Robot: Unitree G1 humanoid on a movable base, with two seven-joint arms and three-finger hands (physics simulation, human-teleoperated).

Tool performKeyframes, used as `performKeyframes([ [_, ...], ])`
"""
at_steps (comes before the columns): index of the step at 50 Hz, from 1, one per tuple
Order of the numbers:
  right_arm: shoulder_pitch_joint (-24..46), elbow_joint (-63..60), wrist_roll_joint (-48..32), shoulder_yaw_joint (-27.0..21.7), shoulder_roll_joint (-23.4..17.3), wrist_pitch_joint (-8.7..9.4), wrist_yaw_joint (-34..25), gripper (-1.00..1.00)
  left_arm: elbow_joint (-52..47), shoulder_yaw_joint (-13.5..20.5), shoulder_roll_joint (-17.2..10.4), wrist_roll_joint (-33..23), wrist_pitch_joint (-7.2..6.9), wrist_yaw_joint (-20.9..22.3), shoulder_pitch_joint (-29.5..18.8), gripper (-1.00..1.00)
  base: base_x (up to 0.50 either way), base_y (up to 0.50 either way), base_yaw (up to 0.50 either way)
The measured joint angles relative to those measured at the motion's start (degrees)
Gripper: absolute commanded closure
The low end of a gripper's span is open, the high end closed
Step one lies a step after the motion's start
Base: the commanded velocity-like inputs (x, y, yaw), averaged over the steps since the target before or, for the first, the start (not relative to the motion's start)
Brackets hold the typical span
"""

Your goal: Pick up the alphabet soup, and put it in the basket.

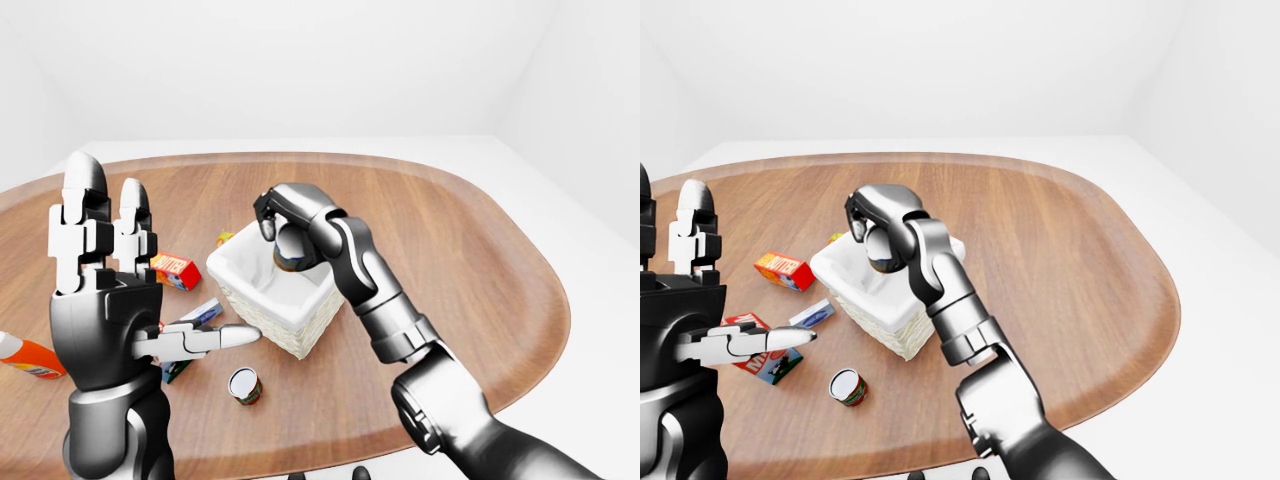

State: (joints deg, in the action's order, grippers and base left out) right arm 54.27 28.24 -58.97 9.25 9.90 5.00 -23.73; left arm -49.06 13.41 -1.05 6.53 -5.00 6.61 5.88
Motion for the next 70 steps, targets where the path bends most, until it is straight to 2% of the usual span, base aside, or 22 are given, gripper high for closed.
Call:
performKeyframes([
  [17, -0.60, 2.05, -1.36, 0.48, 1.77, 0.00, 1.37, 1.00, 0.12, -0.06, 0.01, -0.01, 0.00, 0.07, 0.02, -1.00, 0.00, 0.00, 0.00],
  [50, 1.31, 12.84, -0.90, -0.16, 0.93, 0.00, 9.16, 1.00, 0.41, -0.04, -0.03, 0.06, 0.00, 0.14, -0.02, -1.00, 0.00, 0.00, 0.00],
  [70, 0.74, 14.99, -0.88, -0.02, 0.89, 0.00, 10.98, 1.00, 0.79, -0.12, 0.02, -0.02, 0.00, 0.21, 0.12, -1.00, 0.00, 0.00, 0.00],
])
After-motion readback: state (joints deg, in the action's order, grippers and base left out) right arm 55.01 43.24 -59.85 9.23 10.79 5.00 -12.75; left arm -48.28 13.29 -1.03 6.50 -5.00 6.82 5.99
